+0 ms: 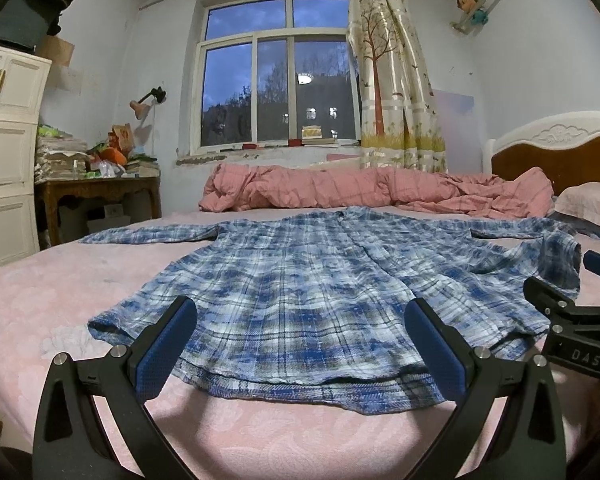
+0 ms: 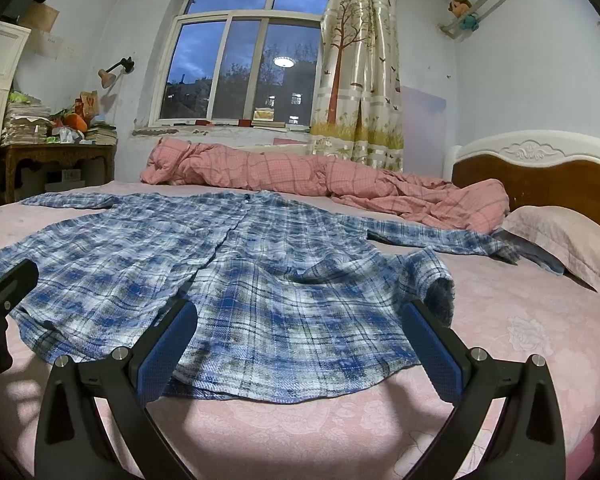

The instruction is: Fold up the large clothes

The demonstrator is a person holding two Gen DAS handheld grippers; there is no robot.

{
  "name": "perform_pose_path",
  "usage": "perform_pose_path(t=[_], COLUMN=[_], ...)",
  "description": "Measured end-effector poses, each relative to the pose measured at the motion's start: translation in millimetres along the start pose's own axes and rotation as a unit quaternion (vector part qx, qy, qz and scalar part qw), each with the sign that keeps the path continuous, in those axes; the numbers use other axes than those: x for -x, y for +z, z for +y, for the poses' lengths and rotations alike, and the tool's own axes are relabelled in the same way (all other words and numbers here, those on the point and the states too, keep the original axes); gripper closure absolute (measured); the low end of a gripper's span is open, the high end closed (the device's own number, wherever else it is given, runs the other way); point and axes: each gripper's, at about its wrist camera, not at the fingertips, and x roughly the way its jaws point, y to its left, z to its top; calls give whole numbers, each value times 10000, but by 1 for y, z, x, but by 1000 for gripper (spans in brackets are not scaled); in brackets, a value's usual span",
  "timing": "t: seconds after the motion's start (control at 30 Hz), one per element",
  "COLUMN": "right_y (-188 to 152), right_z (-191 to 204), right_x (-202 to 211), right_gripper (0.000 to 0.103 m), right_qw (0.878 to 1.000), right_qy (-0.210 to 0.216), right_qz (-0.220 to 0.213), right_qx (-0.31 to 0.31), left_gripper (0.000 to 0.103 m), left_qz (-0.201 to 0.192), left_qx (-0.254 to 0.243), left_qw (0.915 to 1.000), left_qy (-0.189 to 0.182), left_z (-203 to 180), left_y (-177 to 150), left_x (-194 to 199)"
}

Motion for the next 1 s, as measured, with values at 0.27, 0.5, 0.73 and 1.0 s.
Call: perform_pose_path(t=[0.27,0.5,0.73,1.0], right_y=[0,3,34,19], right_z=[-1,-5,-70,-152], right_x=[-2,7,37,-35], right_gripper=[0,0,0,14], right_qw=[10000,9998,9985,9812], right_qy=[86,60,-359,564], right_qz=[23,-159,-369,1320], right_qx=[-43,-64,-197,-1288], left_gripper=[0,0,0,0], left_qz=[-12,183,427,1897], left_qx=[-94,-352,-362,-384], left_qw=[10000,9992,9975,9776], left_qy=[-17,58,429,828], left_z=[1,0,70,127], left_y=[0,11,50,39], left_x=[1,1,21,-40])
